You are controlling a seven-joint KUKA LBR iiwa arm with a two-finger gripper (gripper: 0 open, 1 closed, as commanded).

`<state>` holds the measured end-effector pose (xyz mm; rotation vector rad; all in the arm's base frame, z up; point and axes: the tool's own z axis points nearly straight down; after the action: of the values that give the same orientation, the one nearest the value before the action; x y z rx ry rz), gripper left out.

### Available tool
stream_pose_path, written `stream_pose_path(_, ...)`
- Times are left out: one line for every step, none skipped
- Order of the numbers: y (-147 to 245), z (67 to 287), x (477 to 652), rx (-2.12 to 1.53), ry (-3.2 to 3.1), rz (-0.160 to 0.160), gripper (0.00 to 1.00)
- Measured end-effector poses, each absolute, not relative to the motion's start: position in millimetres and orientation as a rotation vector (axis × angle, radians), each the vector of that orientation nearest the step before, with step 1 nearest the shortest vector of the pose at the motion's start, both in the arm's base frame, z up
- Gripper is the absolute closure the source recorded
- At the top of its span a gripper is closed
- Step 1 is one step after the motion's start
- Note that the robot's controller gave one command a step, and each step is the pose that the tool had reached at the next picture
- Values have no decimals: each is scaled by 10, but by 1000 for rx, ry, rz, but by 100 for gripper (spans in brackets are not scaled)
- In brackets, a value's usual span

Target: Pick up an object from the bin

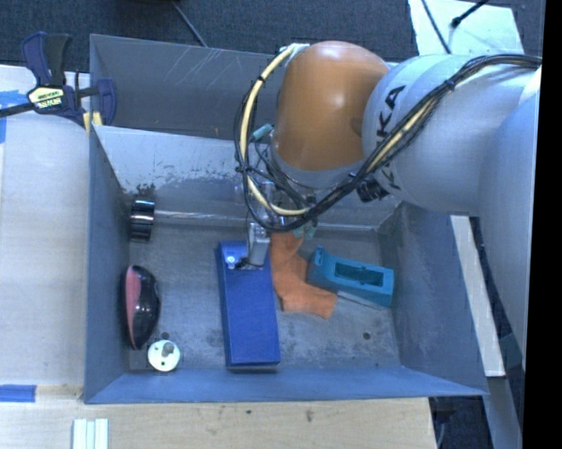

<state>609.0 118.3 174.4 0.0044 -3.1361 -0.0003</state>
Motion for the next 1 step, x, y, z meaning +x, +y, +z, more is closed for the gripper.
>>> stream_pose_path(1179, 1794, 6108, 1, -3144, -2, 0)
